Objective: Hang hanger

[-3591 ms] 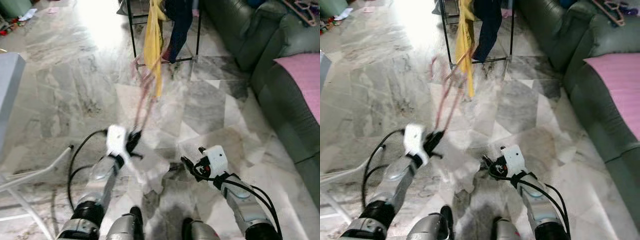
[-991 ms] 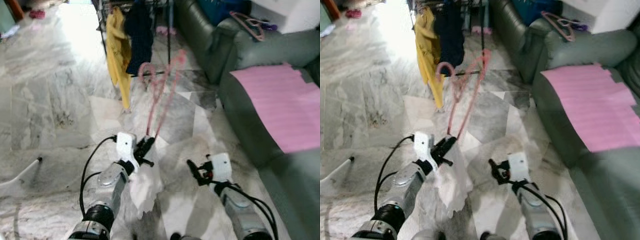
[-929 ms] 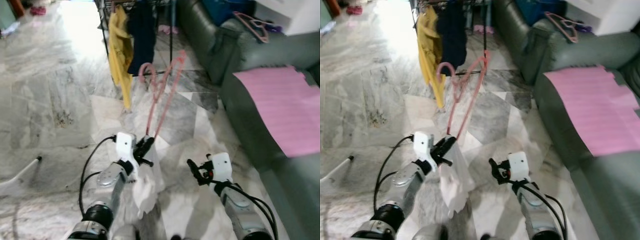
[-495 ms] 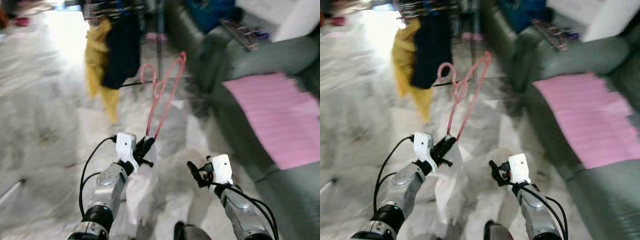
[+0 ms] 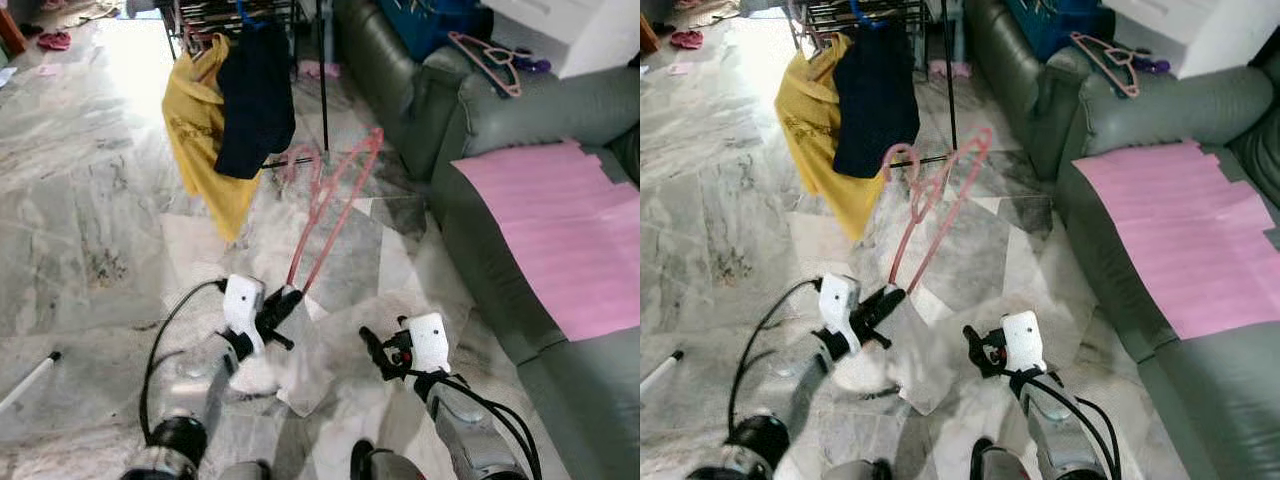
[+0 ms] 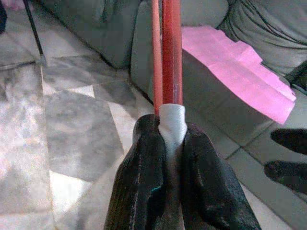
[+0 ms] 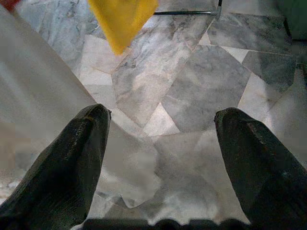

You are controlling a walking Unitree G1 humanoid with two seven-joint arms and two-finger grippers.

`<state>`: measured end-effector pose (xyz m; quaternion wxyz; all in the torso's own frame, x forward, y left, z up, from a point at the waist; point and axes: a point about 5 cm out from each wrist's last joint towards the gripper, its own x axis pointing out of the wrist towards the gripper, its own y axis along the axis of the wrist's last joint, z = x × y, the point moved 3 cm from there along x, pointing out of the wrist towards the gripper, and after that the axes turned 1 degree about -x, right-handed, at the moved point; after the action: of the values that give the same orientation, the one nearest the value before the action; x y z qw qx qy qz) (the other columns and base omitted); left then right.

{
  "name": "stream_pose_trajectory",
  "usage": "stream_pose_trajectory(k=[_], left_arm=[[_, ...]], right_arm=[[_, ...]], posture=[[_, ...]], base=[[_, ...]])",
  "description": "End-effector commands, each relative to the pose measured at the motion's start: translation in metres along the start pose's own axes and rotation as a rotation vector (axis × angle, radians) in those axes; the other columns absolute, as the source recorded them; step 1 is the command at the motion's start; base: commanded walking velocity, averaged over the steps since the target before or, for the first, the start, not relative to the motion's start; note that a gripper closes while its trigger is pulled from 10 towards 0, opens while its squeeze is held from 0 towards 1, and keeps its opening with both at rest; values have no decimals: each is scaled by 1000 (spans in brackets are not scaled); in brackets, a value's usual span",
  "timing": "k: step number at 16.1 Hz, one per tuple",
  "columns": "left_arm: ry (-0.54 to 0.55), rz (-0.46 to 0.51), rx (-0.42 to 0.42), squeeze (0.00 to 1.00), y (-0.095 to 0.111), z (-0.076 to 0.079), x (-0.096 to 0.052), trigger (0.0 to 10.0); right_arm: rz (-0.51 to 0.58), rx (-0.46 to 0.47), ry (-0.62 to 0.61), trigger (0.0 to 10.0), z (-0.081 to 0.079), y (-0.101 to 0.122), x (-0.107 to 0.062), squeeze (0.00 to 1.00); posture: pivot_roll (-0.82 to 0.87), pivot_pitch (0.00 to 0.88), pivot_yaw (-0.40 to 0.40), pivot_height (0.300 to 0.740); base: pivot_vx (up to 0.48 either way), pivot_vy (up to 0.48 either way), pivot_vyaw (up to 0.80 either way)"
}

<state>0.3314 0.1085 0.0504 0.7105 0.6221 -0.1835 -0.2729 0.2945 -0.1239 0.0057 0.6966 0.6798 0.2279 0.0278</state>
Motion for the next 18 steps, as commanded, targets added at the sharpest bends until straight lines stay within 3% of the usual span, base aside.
stream_pose_trajectory(k=[1,4,7,12,18], left_arm=[[-52,25,55,0,14,0,4,10000],[-135,-5,134,0,29,-4,7,10000],[-18,-40,70,0,32,-22,12,10000],[-32,-11,34,0,31,-17,12,10000],[-35,-15,27,0,25,-14,10,10000]], right_arm=[[-21,0,-7,10000,2,-6,-3,0],[-15,-3,-29,10000,9,-2,-1,0],[-13,18,-55,10000,13,0,0,0],[-17,6,-42,10000,10,-2,0,0],[-20,-6,-31,10000,10,-1,0,0]], posture=[[-51,202,22,740],[-51,201,30,740],[-52,199,35,740],[-58,195,25,740],[-57,196,12,740]], base=[[0,0,0],[0,0,0],[0,0,-171],[0,307,-625],[0,447,0]])
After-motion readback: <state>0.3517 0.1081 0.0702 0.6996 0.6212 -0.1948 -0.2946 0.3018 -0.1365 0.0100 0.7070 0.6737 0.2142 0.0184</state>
